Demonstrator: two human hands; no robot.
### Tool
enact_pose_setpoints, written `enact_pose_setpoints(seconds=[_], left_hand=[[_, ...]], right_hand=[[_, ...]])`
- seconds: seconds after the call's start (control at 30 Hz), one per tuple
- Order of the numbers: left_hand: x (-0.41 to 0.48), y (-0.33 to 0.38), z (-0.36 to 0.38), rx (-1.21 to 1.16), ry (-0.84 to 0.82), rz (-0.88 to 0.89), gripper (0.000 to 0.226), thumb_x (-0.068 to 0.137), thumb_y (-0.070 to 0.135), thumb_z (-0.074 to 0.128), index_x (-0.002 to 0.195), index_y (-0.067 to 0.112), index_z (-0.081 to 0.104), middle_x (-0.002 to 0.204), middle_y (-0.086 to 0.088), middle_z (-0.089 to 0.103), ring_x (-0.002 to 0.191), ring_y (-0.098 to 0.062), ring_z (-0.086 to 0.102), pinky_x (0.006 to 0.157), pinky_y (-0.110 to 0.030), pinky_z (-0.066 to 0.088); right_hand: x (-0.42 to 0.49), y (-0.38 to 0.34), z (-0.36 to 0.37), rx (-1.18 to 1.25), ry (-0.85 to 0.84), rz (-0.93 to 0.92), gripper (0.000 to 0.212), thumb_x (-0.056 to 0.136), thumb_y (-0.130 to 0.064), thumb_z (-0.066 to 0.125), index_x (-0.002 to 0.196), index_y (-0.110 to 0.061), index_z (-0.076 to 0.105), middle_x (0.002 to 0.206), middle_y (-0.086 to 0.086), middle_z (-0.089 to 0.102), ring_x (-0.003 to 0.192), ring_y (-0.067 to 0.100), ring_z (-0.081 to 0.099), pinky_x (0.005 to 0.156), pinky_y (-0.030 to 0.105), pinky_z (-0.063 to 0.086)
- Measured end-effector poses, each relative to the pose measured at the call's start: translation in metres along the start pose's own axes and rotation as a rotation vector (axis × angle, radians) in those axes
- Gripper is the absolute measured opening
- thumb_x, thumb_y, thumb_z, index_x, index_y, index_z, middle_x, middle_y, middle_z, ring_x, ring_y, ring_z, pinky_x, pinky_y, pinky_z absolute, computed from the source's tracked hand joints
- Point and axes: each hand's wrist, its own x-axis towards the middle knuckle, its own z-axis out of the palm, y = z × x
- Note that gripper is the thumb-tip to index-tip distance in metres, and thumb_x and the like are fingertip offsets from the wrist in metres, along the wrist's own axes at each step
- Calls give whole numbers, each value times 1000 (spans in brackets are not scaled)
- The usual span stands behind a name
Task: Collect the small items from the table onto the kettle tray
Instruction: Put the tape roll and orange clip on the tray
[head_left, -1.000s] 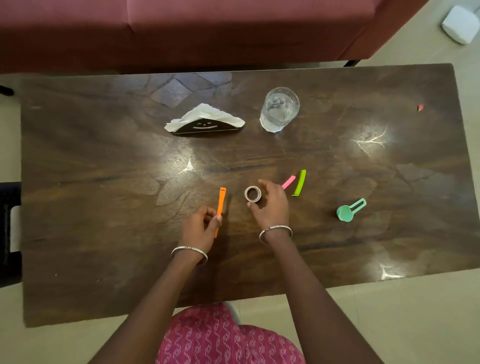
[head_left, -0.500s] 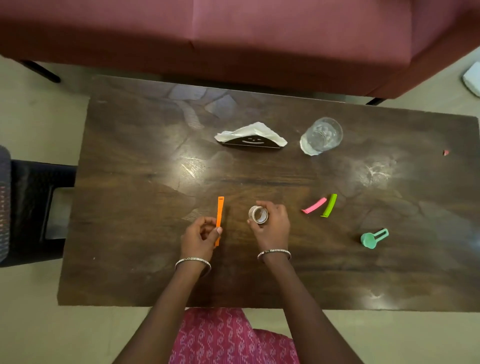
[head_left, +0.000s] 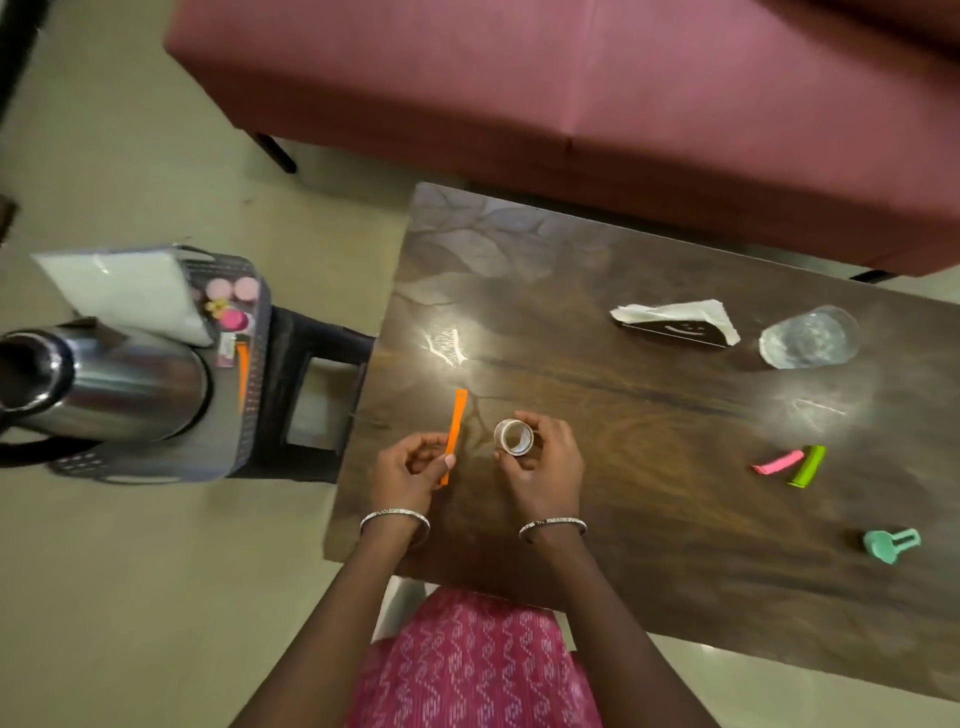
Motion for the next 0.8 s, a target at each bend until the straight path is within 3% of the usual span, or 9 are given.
enact_pose_setpoints(seconds=[0.2,0.33,0.43,0.57,0.7,0.8], left_hand=[[28,3,-100,145,189,47,18,80,5,74,95,14,73,74,-4,71,69,-19,67,62,-33,58],[46,2,-155,260,343,89,16,81,8,73,92,19,71,66,10,65,62,1,62,63,-25,57],[64,-2,-189,328,425,84,16,81,8,73,94,17,72,68,4,65,66,-13,63,69,-29,55],[94,-10,-222,362,523,5,16,83,7,67,95,16,73,81,-9,72,75,-26,66,71,-31,51],[123,-19,-235,431,481,-96,16,84,13,65,97,17,73,85,-13,73,84,-34,66,72,-35,50],[146,-24,-235,458,446,-133,17,86,16,63,100,18,72,92,-13,73,88,-35,65,72,-35,51]], right_hand=[[0,-59,83,21,-103,-12,39,63,-22,87,96,-19,66,89,-13,59,83,17,65,75,42,56],[2,-87,129,1,-138,-52,36,63,-26,86,93,-22,65,87,-13,60,83,14,62,76,37,54],[1,-102,159,-16,-181,-58,36,66,-29,85,95,-25,64,89,-12,62,84,11,62,76,29,54],[-2,-115,189,-10,-216,-30,41,68,-30,86,102,-24,65,95,-9,65,84,7,63,68,4,46],[-3,-120,207,-26,-257,-16,43,68,-30,86,106,-25,65,96,-11,64,86,8,64,72,19,53],[-3,-121,219,-42,-268,-26,43,68,-30,86,106,-26,65,97,-11,65,86,8,64,70,16,51]])
